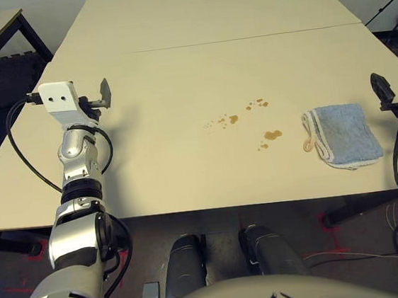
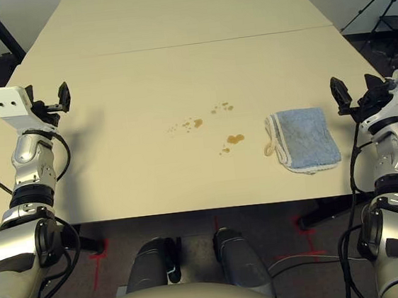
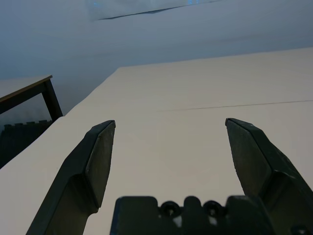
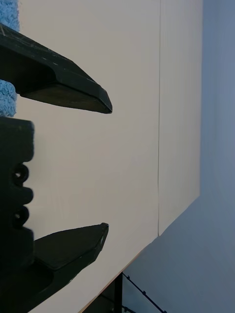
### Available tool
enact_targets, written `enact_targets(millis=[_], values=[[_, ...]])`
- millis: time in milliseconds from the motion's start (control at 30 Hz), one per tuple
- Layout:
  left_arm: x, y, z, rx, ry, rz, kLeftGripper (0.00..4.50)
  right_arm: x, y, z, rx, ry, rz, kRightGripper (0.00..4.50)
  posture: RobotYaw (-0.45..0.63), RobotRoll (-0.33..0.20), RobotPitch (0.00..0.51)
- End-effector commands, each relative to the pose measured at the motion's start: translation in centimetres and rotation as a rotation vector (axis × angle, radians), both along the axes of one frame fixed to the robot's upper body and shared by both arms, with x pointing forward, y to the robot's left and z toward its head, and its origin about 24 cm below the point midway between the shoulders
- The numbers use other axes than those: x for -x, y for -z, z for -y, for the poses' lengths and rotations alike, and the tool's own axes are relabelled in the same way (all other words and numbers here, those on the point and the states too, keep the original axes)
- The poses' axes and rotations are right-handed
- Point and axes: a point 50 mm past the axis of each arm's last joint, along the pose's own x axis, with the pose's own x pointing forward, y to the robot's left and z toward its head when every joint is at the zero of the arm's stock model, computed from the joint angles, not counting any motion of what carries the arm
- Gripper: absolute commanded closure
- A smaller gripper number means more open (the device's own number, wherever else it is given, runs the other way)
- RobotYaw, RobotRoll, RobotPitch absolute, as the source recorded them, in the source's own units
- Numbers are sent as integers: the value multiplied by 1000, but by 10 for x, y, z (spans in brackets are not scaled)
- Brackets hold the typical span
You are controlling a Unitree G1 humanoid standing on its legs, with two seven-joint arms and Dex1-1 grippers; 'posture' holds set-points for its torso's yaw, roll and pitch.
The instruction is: Wipe the water off the table with a rag.
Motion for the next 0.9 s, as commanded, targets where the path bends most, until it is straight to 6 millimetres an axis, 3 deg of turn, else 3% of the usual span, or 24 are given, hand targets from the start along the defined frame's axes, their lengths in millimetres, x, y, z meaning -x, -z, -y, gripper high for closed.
enact_targets(millis=[33,300,500,900], values=[[3,7,-4,1,-18,-27,0,0,-2,2,-7,6,15,21,-182,0,100],[-1,7,3,8,19,-33,0,2,-3,4,-4,8,17,21,-186,0,100],[-5,4,15,8,196,-53,0,1,-4,4,0,6,16,21,-195,0,103],[11,-4,67,-167,975,-186,0,4,-13,14,10,14,1,21,-213,0,92]])
